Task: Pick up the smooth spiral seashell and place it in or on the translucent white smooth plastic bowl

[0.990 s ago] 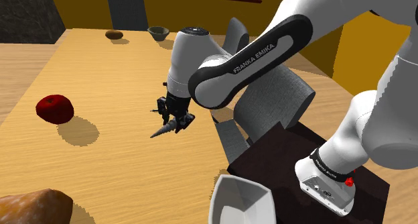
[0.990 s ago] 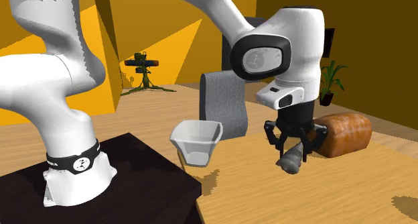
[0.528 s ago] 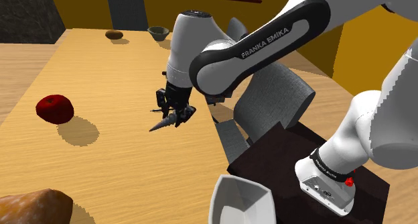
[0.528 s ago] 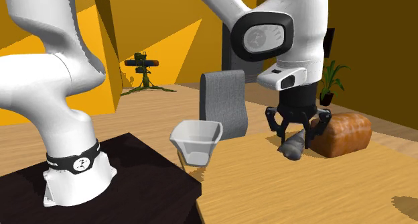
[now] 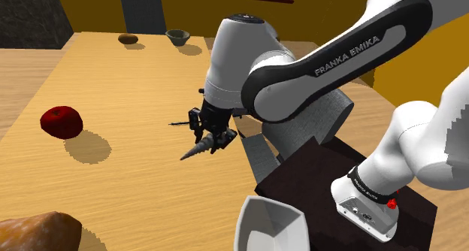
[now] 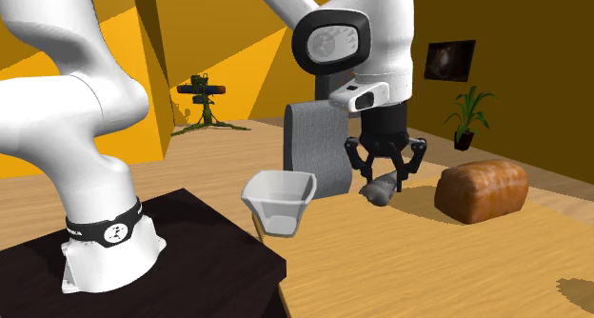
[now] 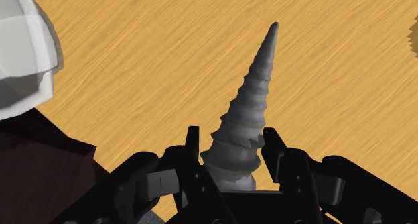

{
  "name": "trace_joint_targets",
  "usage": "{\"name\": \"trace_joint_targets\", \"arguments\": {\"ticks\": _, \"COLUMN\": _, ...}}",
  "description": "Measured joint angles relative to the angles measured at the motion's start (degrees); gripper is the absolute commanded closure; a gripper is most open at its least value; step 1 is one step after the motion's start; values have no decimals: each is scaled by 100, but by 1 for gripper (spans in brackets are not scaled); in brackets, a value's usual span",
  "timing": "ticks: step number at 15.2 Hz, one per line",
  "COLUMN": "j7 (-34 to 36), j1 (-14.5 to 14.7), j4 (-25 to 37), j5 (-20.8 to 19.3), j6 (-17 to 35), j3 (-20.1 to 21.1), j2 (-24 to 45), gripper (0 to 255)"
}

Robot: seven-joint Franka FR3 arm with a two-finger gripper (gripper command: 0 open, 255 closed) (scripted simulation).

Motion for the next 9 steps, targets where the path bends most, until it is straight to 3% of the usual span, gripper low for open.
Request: {"name": "trace_joint_targets", "arguments": {"ticks": 9, "j7": 480, "j1": 568, "j4": -1641, "j5": 661, "j6": 243, "j3": 469, "j2": -1507, "gripper": 255}}
